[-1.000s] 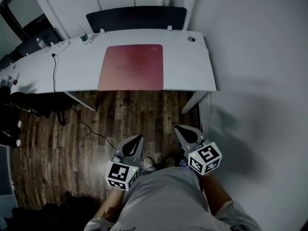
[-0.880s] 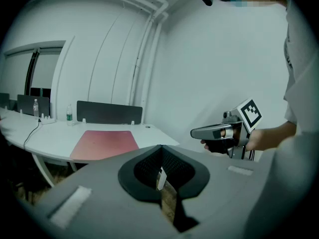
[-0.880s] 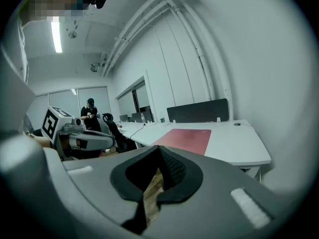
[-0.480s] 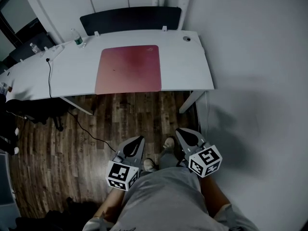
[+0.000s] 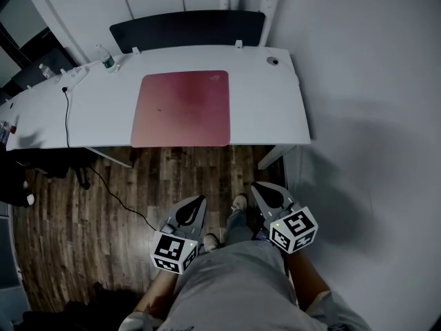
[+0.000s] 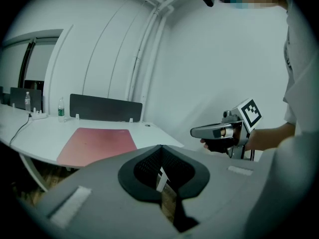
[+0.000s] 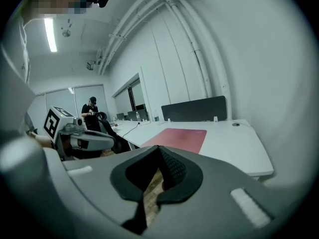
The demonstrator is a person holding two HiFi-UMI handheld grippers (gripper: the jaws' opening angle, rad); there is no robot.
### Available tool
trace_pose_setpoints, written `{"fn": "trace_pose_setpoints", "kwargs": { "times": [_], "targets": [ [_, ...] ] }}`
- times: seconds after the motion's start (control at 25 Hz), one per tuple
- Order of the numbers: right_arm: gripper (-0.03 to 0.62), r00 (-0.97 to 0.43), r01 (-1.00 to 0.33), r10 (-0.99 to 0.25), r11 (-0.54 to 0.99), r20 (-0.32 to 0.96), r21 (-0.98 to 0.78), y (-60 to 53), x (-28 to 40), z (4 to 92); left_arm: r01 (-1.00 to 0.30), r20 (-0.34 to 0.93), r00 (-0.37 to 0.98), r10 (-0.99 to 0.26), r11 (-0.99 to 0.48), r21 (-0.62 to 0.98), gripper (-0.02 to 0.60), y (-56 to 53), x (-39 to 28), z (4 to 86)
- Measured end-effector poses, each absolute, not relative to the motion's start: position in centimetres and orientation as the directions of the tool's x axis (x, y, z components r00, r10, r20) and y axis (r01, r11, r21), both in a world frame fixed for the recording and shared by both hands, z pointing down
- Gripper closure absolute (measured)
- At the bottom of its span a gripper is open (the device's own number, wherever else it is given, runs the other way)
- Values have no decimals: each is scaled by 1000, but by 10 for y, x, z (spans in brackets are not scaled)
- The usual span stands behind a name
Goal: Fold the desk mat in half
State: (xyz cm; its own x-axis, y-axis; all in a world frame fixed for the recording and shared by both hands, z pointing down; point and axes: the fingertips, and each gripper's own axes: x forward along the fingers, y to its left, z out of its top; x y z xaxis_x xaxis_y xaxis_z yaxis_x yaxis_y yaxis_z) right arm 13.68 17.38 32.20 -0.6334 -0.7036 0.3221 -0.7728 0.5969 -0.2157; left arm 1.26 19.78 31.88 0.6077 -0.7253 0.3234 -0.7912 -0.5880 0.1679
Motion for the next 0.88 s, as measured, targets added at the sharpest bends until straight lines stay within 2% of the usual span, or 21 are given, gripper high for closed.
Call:
{"fn": "trace_pose_setpoints", "kwargs": {
  "times": [0.48,0.88],
  "targets": [
    [586,-702,-704,-631,683,330,-194,43,171,319,-809,314,584,-748,-564,162,561,81,50,316],
    [588,-736,-663,-577,719,353,-207,1,183,331,-836,374,535,-757,-538,107,561,32,65,331]
  ]
}}
